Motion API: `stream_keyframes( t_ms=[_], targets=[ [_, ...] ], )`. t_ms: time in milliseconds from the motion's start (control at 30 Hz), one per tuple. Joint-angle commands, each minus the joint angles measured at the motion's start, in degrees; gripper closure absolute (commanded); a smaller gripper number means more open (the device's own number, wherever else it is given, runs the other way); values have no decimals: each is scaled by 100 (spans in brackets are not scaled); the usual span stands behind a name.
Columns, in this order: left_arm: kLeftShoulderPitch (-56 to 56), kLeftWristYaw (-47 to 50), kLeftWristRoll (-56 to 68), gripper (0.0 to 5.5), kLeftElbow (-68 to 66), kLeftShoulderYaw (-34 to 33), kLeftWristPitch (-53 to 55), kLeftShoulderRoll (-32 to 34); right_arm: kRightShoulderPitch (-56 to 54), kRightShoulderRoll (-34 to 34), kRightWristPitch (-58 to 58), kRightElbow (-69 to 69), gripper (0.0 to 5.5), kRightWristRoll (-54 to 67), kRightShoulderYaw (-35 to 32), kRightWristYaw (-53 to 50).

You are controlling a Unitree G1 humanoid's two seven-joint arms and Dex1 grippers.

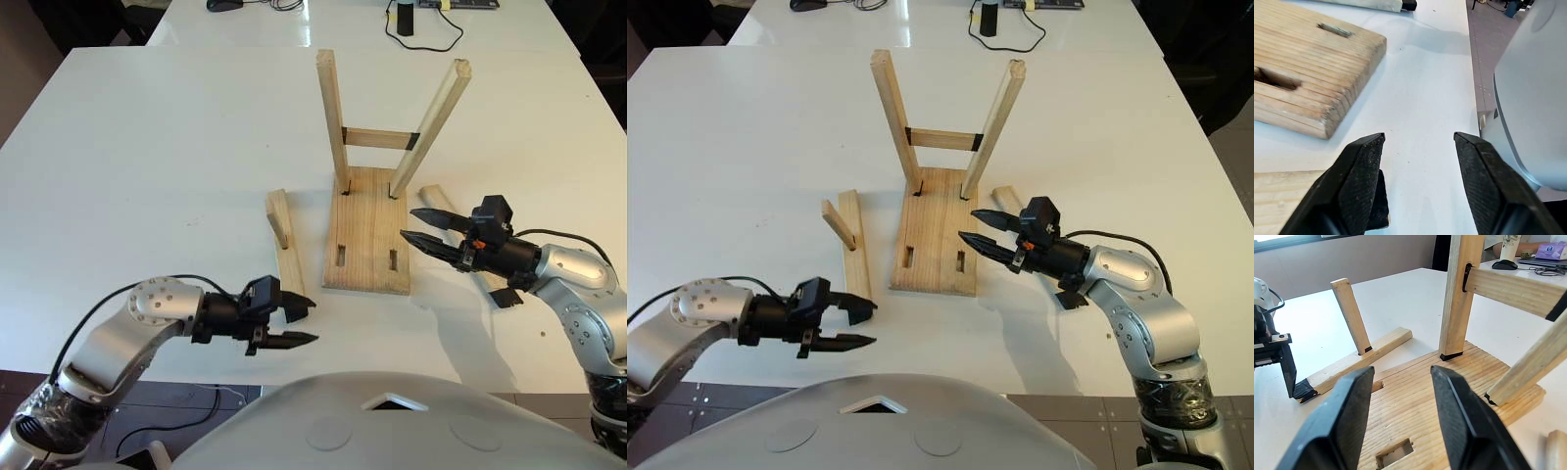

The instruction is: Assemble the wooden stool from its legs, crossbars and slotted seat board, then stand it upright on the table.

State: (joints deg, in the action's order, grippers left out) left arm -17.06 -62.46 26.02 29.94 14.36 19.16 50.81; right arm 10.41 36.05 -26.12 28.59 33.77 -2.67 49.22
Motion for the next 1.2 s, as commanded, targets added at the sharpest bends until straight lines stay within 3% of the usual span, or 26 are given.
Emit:
stream_keyframes(
  t_ms=[33,300,467,700,800,967,1200],
  targets=[
    [178,114,-628,287,-727,-93,-552,-41,84,0,52,113,337,-31,-22,-54],
    [708,-781,-911,287,-1805,-1076,-1600,964,432,-173,257,229,337,-253,157,-307],
    [1725,-524,-124,287,-2028,-1733,-629,747,631,-249,324,336,337,-309,123,-428],
    [1522,438,-1,287,-1179,-1371,1121,330,574,-140,410,215,337,-503,214,-436],
    [1336,1000,-77,234,-962,-1298,1698,47,608,-125,441,203,337,-538,213,-407],
    [1520,1949,-347,234,-871,-1303,1988,-552,609,-238,456,171,337,-526,239,-466],
    [1417,2485,-773,234,-885,-925,2485,-703,666,-312,530,161,337,-605,298,-535]
  ],
)
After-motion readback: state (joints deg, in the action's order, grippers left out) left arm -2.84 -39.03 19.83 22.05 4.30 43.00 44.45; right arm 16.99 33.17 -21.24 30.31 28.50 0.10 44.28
